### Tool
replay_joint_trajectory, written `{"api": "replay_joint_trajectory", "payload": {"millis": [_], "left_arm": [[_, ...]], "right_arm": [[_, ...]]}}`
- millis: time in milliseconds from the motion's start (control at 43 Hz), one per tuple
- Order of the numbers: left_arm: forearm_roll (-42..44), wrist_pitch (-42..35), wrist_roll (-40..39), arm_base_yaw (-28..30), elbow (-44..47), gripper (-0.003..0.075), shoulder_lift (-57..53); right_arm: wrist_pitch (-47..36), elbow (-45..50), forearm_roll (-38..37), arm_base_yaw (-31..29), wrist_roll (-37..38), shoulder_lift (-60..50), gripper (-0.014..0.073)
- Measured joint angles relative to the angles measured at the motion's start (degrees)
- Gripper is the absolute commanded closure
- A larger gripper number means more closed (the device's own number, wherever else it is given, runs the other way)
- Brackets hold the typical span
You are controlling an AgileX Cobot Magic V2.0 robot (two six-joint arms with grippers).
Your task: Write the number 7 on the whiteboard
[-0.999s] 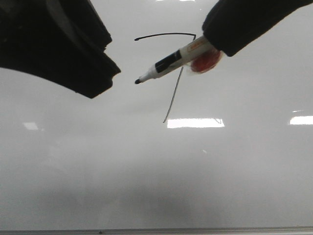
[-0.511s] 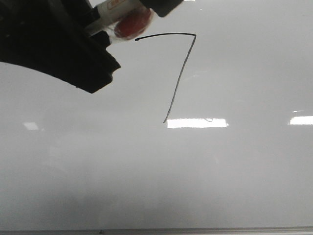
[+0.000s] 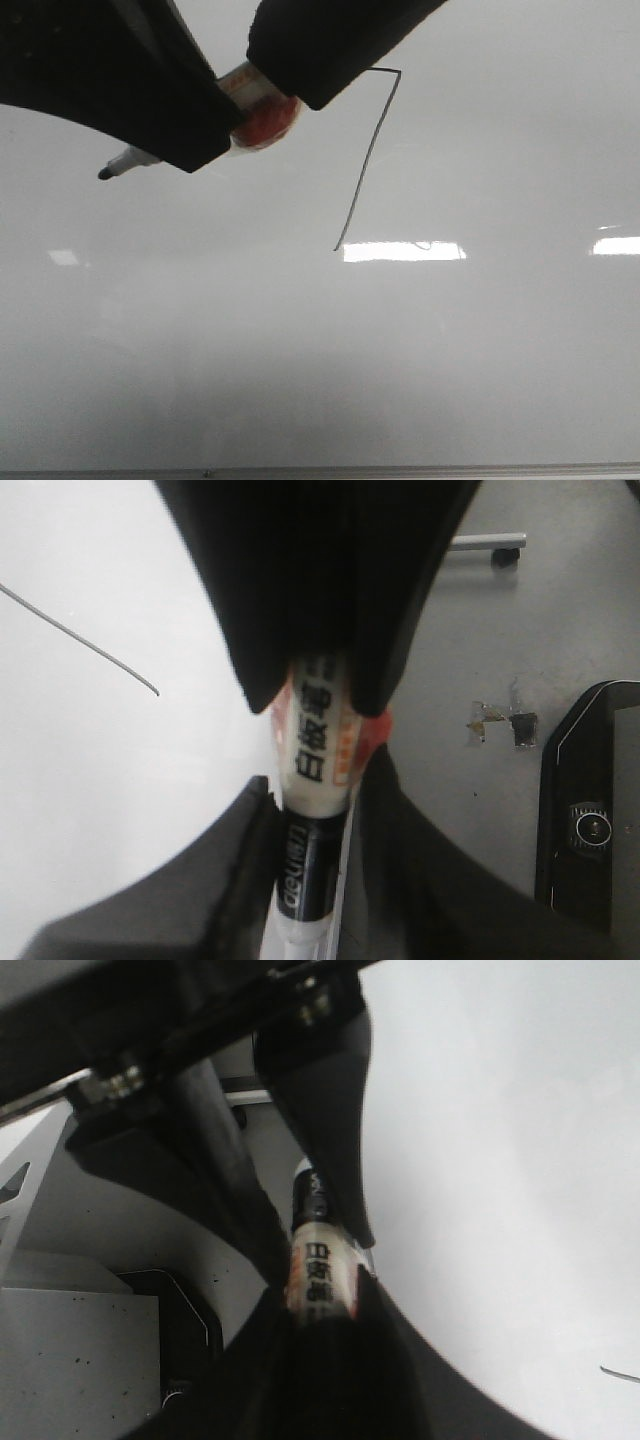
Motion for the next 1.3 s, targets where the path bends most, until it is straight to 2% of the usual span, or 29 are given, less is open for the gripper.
{"api": "replay_joint_trajectory", "payload": {"millis": [139,232,325,488,581,813,952,1092,1208,1301], "left_arm": [[0.2,0.3,0.5,0.0,0.0,0.0741,0.0],[0.2,0.3,1.0,0.0,0.0,0.0741,0.0],[0.2,0.3,1.0,0.0,0.0,0.0741,0.0],[0.2,0.3,0.6,0.0,0.0,0.0741,0.0],[0.3,0.3,0.4,0.0,0.0,0.0741,0.0],[0.3,0.3,-0.6,0.0,0.0,0.0741,0.0],[0.3,0.3,-7.9,3.3,0.0,0.0741,0.0],[0.3,0.3,-18.1,13.7,0.8,0.0741,0.0],[0.3,-0.7,-23.2,27.2,2.7,0.0741,0.0],[-1.1,-3.2,-24.1,38.3,5.0,0.0741,0.0]], "right_arm": [[0.0,0.0,0.0,0.0,-0.3,0.0,0.0652],[0.0,0.0,0.0,0.0,-0.5,0.0,0.0623],[0.0,0.0,0.0,0.0,-0.5,0.0,0.0474],[-1.1,0.0,0.0,0.0,-0.4,0.0,0.0045],[-1.9,0.0,0.0,0.0,0.1,-0.1,-0.0048],[-5.1,0.0,0.0,-1.0,3.1,-6.4,-0.0018],[-5.9,3.1,0.0,-6.6,8.1,-13.4,0.0057],[-8.5,12.1,-0.4,-16.9,13.2,-23.1,0.0174],[-11.5,22.5,-0.6,-28.2,18.0,-34.9,0.0380],[-13.8,29.1,-0.6,-33.1,20.3,-43.2,0.0560]]}}
